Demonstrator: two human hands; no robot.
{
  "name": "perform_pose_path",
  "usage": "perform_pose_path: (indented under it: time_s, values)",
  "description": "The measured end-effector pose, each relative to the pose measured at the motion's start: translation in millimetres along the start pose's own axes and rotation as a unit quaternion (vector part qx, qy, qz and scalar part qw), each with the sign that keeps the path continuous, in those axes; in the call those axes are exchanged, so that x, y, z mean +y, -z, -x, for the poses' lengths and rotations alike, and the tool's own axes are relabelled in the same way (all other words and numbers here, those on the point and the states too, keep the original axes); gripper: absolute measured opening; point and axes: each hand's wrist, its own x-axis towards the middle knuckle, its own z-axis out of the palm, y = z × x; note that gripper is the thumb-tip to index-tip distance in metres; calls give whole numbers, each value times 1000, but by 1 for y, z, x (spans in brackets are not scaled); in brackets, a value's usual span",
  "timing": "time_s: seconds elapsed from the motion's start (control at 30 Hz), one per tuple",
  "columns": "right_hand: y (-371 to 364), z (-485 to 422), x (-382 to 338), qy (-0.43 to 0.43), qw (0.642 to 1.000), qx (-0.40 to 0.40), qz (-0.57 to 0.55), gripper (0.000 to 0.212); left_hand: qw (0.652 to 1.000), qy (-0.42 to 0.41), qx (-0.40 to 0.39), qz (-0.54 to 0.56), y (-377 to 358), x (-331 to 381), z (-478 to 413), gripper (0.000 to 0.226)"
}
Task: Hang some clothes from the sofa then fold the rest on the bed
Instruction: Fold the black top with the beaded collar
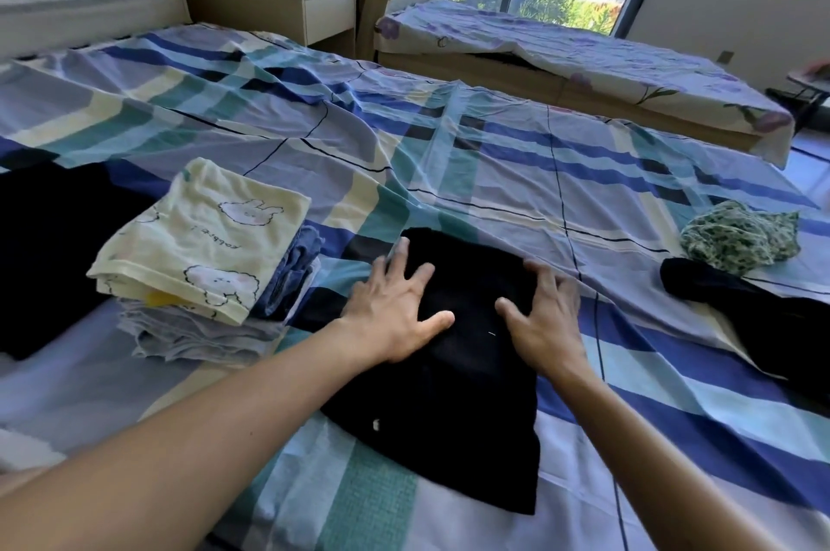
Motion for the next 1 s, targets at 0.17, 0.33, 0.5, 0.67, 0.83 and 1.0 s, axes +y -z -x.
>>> perform_pose_path:
  time_s: [0.17, 0.33, 0.5, 0.67, 0.83, 1.0]
  values:
    - [19, 55, 5, -79, 973, -121, -179, 57, 986, 142, -27, 79, 17, -5, 12, 92]
    - [37, 66, -5, -127, 908, -254, -309, 62, 945, 158, -98, 267, 26, -25, 23, 99]
    - [52, 69, -12, -116, 886, -264, -363, 77, 932, 96, -81, 339, 29, -19, 30, 110]
    - [87, 69, -60, -37, 907, -160, -389, 69, 928, -12, 47, 371, 80, -7, 41, 92]
    - [111, 65, -160, 67, 895, -157, -412, 53, 911, -67, 160, 373, 172, -36, 68, 73]
    - [69, 43, -264, 118, 851, -210, -466, 29, 911, -79, 221, 339, 261, -133, 102, 43]
